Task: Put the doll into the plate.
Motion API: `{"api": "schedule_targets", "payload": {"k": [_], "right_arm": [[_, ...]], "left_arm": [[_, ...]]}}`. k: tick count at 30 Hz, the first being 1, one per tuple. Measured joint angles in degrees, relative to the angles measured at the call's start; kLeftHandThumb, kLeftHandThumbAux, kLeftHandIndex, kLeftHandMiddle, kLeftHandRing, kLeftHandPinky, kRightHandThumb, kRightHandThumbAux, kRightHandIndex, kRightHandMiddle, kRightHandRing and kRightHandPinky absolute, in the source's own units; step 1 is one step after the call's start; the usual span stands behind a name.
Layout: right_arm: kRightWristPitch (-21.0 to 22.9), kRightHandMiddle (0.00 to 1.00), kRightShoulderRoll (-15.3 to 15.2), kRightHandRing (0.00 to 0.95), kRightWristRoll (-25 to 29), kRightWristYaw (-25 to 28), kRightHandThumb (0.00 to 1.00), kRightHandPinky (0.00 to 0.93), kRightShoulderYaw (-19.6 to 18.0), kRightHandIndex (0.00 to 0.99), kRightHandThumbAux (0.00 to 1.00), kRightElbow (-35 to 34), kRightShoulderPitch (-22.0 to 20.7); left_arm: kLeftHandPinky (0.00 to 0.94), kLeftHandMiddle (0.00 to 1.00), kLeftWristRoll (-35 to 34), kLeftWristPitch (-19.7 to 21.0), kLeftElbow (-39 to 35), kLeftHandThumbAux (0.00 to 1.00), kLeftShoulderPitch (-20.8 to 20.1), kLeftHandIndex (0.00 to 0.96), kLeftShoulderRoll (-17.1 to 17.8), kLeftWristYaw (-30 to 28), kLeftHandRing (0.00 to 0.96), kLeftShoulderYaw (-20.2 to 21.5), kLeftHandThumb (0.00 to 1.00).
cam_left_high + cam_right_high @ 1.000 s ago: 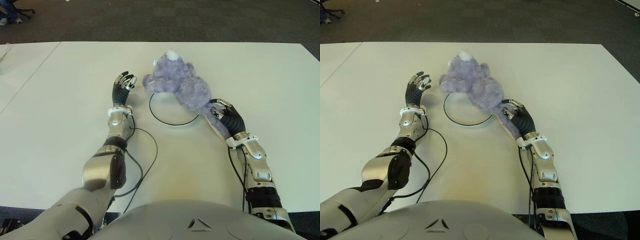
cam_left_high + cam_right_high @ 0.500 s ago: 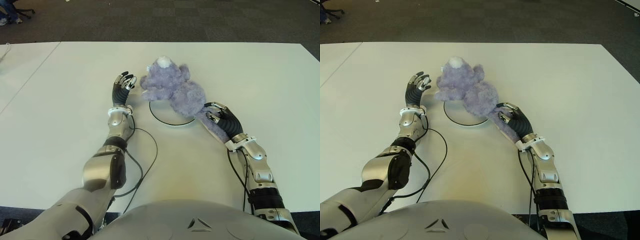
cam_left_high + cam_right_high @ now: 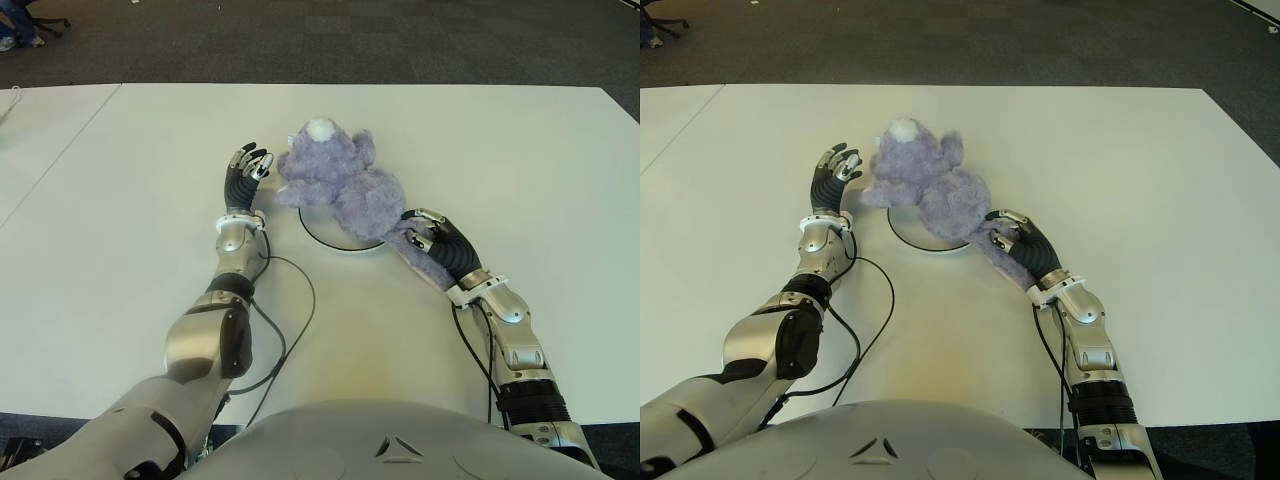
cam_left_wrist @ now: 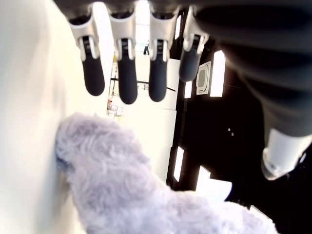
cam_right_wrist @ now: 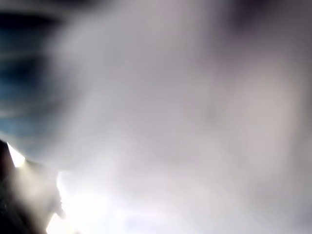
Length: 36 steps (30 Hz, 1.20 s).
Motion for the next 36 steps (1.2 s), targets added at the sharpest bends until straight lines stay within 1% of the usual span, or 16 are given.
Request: {"api": "schedule_targets", "payload": {"k": [6, 15, 16, 17, 18, 19, 20, 21, 22, 23, 24, 25, 26, 27, 31, 36], "right_arm": [[-2.79, 0.849, -0.09, 0.858, -2.91, -0.59, 0.695, 0.856, 1.38, 0.437, 0.724, -0.92, 1.34], [-5.65, 0.841, -0.14, 0.852, -5.77, -1.81, 0.692, 0.849, 2.13, 0.436, 0.725, -0.58, 1.54], [-5.69, 0.77, -0.18, 0.789, -6.04, -1.96, 0.681, 0.773, 2.22, 0.43, 0.728, -0.59, 1.52], [-5.68, 0.758, -0.23, 0.778, -6.5, -2.17, 0.679, 0.76, 2.32, 0.429, 0.728, -0.6, 1.48], [-5.68, 0.611, -0.3, 0.647, -6.79, -2.34, 0.672, 0.636, 2.45, 0.419, 0.73, -0.6, 1.44], [-5.69, 0.3, -0.4, 0.348, -7.06, -2.47, 0.176, 0.377, 2.58, 0.245, 0.584, -0.52, 1.34], [-5.82, 0.247, -0.59, 0.296, -7.37, -2.46, 0.087, 0.333, 2.78, 0.215, 0.561, 0.22, 1.13], [-6.05, 0.133, -0.85, 0.164, -7.64, -2.41, 0.021, 0.206, 2.99, 0.152, 0.509, 0.78, 0.78], [-6.38, 0.104, -1.19, 0.131, -7.82, -2.18, 0.005, 0.174, 3.25, 0.136, 0.496, 1.61, 0.29], [-6.56, 0.099, -1.47, 0.125, -7.92, -2.02, 0.002, 0.168, 3.4, 0.133, 0.494, 2.2, -0.08], [-6.81, 0.024, -1.85, 0.031, -8.04, -1.73, 0.0, 0.042, 3.59, 0.067, 0.43, 3.03, -0.54], [-6.97, 0.006, -2.1, 0.007, -8.09, -1.48, 0.0, 0.01, 3.72, 0.023, 0.388, 3.53, -0.96], [-7.31, 0.002, -2.46, 0.003, -8.1, -1.16, 0.0, 0.005, 3.91, 0.015, 0.381, 4.13, -1.42], [-7.66, 0.0, -2.8, 0.0, -8.1, -0.83, 0.0, 0.001, 4.09, 0.003, 0.349, 4.62, -1.81], [-9.48, 0.0, -3.79, 0.0, -8.41, -0.23, 0.023, 0.0, 4.73, 0.0, 0.293, 6.63, -3.31], [-12.63, 0.0, -4.53, 0.0, -9.73, -0.58, 0.012, 0.0, 5.46, 0.0, 0.257, 9.07, -4.92]], "left_arm": [[0.293, 0.276, 0.0, 0.0, 0.0, 0.583, 0.0, 0.214, 0.0, 0.0, 0.295, -0.01, 0.0], [0.285, 0.293, 0.04, 0.0, 0.0, 0.594, 0.0, 0.221, 0.0, 0.0, 0.305, -0.02, 0.0], [0.278, 0.295, 0.05, 0.0, 0.0, 0.59, 0.0, 0.223, 0.0, 0.0, 0.306, -0.04, 0.0], [0.277, 0.295, 0.05, 0.0, 0.0, 0.589, 0.0, 0.224, 0.0, 0.0, 0.306, -0.05, 0.0], [0.275, 0.295, 0.05, 0.0, 0.0, 0.585, 0.01, 0.224, 0.0, 0.0, 0.305, -0.06, 0.0], [0.27, 0.291, 0.05, 0.0, 0.0, 0.583, 0.01, 0.222, 0.0, 0.0, 0.299, -0.06, 0.0], [0.269, 0.29, 0.04, 0.0, 0.0, 0.583, 0.02, 0.222, 0.0, 0.0, 0.298, -0.05, 0.0], [0.27, 0.287, 0.04, 0.0, 0.0, 0.583, 0.04, 0.22, 0.0, 0.0, 0.295, -0.04, 0.0], [0.27, 0.287, 0.03, 0.0, 0.01, 0.583, 0.06, 0.22, 0.0, 0.0, 0.294, -0.03, 0.0], [0.27, 0.286, 0.02, 0.0, 0.02, 0.583, 0.06, 0.22, 0.0, 0.0, 0.294, -0.03, 0.0], [0.274, 0.281, 0.03, 0.01, 0.02, 0.581, 0.06, 0.216, 0.0, 0.0, 0.29, -0.04, 0.0], [0.277, 0.278, 0.03, 0.01, 0.02, 0.579, 0.06, 0.213, 0.0, 0.0, 0.287, -0.05, 0.0], [0.278, 0.277, 0.03, 0.01, 0.02, 0.578, 0.06, 0.212, 0.0, 0.0, 0.287, -0.05, 0.0], [0.298, 0.277, 0.03, 0.01, 0.02, 0.574, 0.06, 0.212, 0.0, 0.0, 0.29, -0.04, 0.0], [0.284, 0.277, 0.01, 0.01, 0.02, 0.57, 0.06, 0.197, 0.0, 0.0, 0.29, -0.02, 0.0], [0.269, 0.278, 0.0, 0.01, 0.02, 0.57, 0.06, 0.192, 0.0, 0.0, 0.29, 0.03, 0.0]]}}
